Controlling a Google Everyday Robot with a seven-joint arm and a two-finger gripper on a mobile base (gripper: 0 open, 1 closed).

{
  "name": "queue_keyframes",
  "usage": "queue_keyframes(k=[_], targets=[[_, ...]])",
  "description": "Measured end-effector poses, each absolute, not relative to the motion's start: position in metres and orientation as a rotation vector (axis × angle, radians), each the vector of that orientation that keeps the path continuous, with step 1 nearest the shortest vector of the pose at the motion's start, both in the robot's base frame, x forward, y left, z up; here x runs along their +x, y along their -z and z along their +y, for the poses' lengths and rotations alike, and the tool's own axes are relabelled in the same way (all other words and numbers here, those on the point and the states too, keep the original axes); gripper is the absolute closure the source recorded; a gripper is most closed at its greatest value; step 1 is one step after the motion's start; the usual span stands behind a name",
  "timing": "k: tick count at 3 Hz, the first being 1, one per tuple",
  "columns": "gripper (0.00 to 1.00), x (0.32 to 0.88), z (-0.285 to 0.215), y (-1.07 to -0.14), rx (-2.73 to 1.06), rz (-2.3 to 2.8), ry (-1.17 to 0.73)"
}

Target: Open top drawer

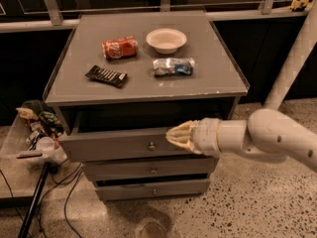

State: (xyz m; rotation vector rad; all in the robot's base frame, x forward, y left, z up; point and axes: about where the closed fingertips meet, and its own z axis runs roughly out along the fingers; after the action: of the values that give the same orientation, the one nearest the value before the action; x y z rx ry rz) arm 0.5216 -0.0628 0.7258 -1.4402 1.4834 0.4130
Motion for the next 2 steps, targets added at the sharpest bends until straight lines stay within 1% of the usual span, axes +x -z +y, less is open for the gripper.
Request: queue_keyframes(k=[1, 2], targets=[[0.12, 0.5335, -0.0603, -0.7096, -1.512, 1.499, -0.388], [0.0, 0.5332, -0.059, -0.7103, -1.511, 1.496, -0.391]])
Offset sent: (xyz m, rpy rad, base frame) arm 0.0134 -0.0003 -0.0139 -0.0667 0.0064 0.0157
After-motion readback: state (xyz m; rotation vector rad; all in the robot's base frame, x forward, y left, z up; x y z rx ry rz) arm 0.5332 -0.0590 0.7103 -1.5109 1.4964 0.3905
